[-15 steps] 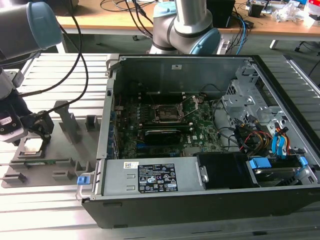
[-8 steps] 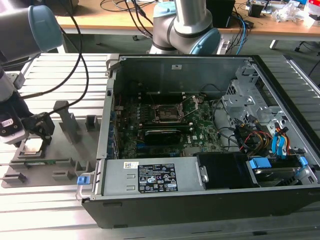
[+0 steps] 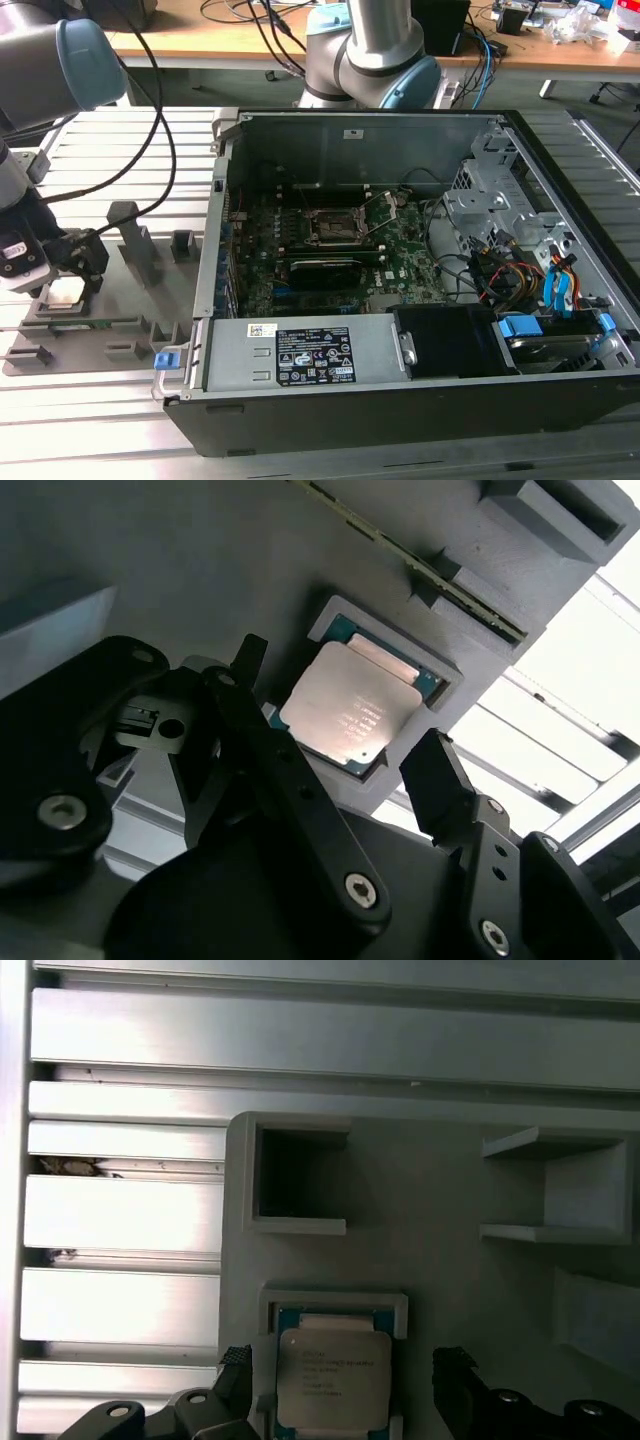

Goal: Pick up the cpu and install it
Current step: 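Pick up the cpu and move it towards the insertion slot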

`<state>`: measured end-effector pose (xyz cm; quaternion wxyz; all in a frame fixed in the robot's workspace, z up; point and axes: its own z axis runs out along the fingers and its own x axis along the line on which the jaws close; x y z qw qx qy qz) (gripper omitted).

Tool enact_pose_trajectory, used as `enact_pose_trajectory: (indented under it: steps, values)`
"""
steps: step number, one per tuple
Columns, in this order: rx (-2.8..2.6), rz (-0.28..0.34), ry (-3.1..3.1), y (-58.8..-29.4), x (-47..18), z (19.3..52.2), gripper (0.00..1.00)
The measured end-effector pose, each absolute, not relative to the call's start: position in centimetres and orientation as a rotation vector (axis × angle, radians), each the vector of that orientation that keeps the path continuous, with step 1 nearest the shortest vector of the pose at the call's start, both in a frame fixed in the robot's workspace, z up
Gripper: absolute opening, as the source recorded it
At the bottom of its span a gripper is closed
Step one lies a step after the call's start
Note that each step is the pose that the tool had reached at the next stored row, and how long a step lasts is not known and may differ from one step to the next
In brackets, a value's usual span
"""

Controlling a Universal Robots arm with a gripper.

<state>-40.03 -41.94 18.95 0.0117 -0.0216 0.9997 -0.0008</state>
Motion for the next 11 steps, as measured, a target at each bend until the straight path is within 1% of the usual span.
enact_pose_trajectory:
  steps: [8,11]
  values:
    - [-0.067,-0.003,3.117,-42.11,-40.41,18.81,0.81]
    - [-0.067,-0.018,3.118,-42.12,-40.41,18.69,0.81]
